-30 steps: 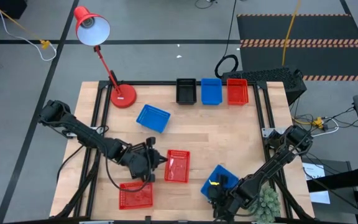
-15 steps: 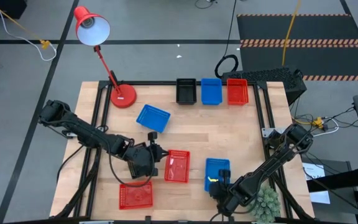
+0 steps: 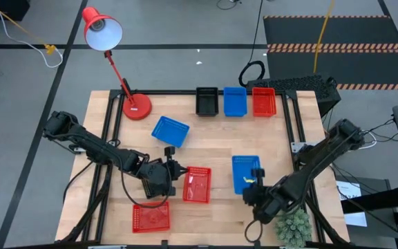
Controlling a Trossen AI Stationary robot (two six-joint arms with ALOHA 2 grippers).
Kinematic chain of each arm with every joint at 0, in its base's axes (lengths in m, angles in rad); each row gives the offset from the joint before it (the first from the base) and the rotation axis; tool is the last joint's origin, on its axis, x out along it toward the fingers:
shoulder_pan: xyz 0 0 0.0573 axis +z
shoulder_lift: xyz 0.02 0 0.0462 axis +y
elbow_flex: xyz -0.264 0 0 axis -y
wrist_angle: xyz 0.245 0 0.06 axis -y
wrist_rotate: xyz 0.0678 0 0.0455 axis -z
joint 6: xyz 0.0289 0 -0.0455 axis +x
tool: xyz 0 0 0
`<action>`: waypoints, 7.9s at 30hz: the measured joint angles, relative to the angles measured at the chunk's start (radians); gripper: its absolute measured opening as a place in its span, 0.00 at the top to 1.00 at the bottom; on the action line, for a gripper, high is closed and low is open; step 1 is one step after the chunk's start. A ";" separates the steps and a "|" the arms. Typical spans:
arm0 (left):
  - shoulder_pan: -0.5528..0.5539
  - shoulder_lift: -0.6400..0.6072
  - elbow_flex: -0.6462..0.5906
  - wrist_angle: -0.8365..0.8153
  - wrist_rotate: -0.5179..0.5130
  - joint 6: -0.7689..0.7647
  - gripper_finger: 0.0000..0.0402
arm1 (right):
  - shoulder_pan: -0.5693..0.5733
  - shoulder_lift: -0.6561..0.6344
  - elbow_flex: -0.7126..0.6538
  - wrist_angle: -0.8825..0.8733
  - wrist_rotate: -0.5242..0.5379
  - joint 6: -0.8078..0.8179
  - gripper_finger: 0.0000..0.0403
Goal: Stack baskets by color
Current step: Stack the bottom blue basket on top of the top blue basket, then stack the bottom red basket on top of the top red basket
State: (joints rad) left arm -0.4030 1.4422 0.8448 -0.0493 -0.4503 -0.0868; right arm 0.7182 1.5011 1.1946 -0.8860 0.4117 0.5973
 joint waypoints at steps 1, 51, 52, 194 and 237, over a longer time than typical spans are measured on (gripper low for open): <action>0.000 0.000 0.000 0.000 0.000 0.000 0.96 | -0.009 -0.021 0.000 -0.006 0.009 -0.032 1.00; 0.115 0.000 0.000 -0.009 -0.001 0.006 0.96 | -1.163 -0.058 0.174 -0.010 -0.295 -1.151 1.00; 0.115 0.000 0.000 -0.009 -0.001 0.006 0.96 | -1.172 -0.047 0.174 0.001 -0.307 -1.163 1.00; -0.587 0.074 0.197 -0.540 0.380 -0.009 0.63 | -0.473 -0.402 -0.246 0.441 -0.229 -0.564 0.64; -0.527 0.191 0.220 -0.756 0.316 0.310 0.97 | -0.473 -0.402 -0.246 0.455 -0.230 -0.575 0.64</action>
State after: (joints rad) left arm -0.9298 1.6335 1.0649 -0.8057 -0.1341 0.2231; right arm 0.2451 1.0992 0.9482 -0.4305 0.1818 0.0223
